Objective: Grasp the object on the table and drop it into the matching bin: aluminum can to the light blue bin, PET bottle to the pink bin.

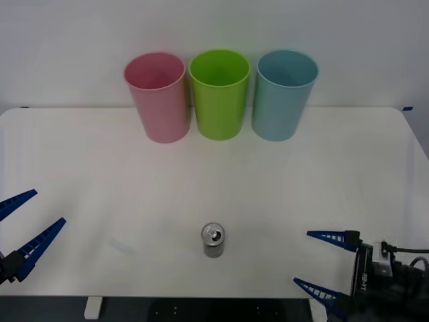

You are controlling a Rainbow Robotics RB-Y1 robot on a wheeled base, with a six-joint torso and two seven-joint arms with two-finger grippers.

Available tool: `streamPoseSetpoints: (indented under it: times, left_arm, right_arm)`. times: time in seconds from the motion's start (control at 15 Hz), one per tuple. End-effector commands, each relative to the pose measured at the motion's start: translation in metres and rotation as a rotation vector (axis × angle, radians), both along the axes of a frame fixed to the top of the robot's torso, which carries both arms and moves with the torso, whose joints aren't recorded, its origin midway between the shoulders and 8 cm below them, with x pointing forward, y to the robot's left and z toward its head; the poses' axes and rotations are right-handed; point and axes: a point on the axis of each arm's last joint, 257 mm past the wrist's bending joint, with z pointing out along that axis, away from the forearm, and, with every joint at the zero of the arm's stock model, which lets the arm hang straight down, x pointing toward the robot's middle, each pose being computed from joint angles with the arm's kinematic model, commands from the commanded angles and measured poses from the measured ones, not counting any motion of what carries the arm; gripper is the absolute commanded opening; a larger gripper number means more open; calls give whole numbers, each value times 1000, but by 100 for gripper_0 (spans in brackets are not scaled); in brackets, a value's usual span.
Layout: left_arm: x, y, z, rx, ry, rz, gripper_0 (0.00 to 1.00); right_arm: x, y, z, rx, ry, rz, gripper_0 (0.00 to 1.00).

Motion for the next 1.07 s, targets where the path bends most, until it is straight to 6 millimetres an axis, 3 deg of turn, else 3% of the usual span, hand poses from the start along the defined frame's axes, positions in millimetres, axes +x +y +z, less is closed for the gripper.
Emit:
streamPoseSetpoints:
  times: [0.07,0.73,1.07]
  left_arm:
    - [0,0,0,0,0,0,100]
    - [0,0,0,0,0,0,100]
    - [0,0,0,0,0,0,100]
  right_arm:
    - [7,25,-12,-12,-2,52,100]
    - [39,111,-21,3,-57,15,100]
    - [43,134,-28,-9,-58,0,100]
